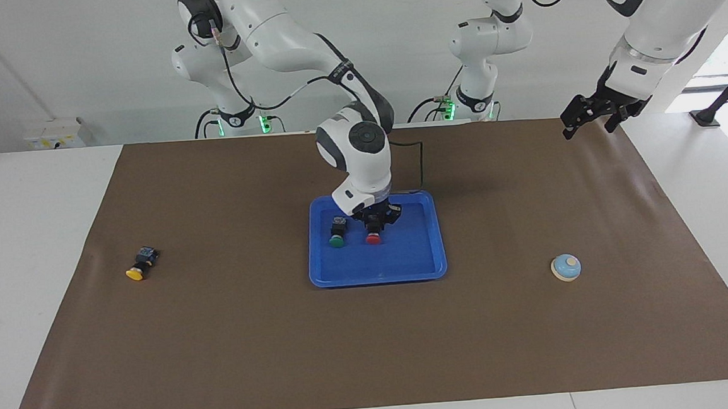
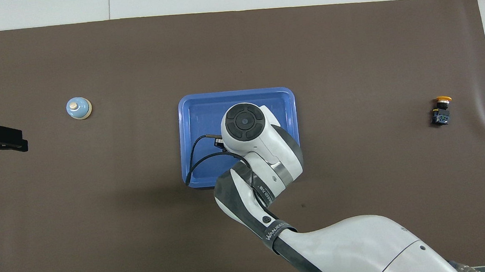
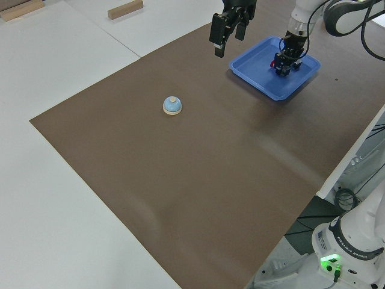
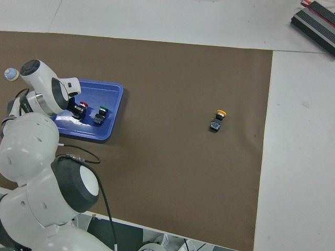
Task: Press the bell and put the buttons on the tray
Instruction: 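Place the red button in the tray beside the green one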
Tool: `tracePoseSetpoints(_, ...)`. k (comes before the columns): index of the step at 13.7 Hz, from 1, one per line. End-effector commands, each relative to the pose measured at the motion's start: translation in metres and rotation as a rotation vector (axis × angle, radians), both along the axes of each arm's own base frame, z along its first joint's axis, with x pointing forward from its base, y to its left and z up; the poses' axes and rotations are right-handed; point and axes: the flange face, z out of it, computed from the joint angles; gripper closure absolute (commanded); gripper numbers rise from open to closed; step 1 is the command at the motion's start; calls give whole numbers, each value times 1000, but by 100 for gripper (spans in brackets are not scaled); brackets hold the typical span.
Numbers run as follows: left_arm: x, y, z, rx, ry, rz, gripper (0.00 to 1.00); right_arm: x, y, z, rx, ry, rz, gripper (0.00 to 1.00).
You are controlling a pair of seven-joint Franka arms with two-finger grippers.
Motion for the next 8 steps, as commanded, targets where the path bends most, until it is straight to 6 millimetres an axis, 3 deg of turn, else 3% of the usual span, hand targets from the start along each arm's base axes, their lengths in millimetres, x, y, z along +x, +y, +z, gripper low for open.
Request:
tracePoseSetpoints(1,-2,0,4,-14,6,13,0,-10,-14,-1,4,-16,15,100)
tracePoseSetpoints(3,-2,0,4,-14,6,13,0,-11,-14,0,5,-13,-22,100)
tracePoseSetpoints(5,-2,0,4,-14,6,13,0,-10,-10,5,6,-14,-74,1)
tracePoseSetpoints(8,-2,0,4,-14,6,13,0,6,-13,28,14,-20,-197,0)
